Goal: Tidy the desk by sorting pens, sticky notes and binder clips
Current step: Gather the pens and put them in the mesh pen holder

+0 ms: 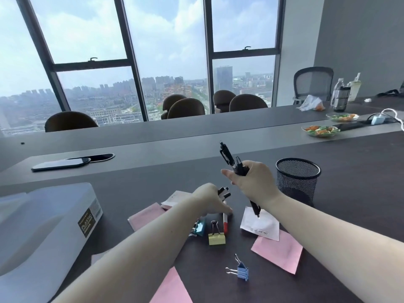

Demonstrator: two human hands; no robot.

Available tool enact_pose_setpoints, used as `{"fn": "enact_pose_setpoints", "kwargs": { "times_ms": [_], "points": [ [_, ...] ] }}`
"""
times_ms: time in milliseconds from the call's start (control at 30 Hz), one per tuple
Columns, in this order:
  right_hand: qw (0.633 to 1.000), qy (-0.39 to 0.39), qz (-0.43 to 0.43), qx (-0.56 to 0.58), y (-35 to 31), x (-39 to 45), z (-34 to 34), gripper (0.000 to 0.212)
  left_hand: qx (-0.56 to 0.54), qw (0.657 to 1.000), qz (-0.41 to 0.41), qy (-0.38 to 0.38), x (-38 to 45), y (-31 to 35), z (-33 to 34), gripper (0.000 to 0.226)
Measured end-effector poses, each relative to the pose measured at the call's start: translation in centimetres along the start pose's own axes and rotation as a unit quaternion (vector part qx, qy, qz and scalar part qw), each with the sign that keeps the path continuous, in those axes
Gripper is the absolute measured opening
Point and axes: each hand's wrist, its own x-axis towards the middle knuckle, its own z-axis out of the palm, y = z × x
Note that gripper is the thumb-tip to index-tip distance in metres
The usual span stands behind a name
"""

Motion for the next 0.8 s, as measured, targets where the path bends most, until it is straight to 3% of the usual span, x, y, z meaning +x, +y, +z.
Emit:
{"fn": "enact_pose_setpoints", "kwargs": {
  "times_ms": [200, 333, 467, 533, 700, 800],
  "points": [
    [1.0, 0.009, -0.003, 0.024, -0.3, 0.4, -0.1, 0.052, -0.1, 0.991, 0.01, 0.088, -0.1, -0.6, -1.0, 0.034],
    [0.999, 0.038, -0.009, 0.026, -0.5, 0.7, 0.4, 0.054, -0.194, 0.949, 0.054, 0.241, -0.2, -2.2, -2.3, 0.033],
    [0.999, 0.046, -0.013, 0.008, -0.1, 0.5, 1.6, 0.054, -0.26, 0.907, 0.058, 0.325, 0.0, -3.9, -2.6, 0.023],
    [0.999, 0.049, -0.014, 0.011, 0.0, 0.4, 2.2, 0.054, -0.293, 0.891, 0.066, 0.34, 0.1, -4.6, -2.3, 0.029],
    [0.999, 0.042, -0.01, -0.024, -0.1, 0.2, 3.1, 0.053, -0.409, 0.852, 0.074, 0.319, 0.1, -4.8, -1.6, 0.014],
    [0.998, 0.042, -0.009, -0.043, 0.0, 0.2, 3.3, 0.048, -0.464, 0.83, 0.058, 0.305, 0.3, -4.6, -1.1, 0.024]
  ]
}}
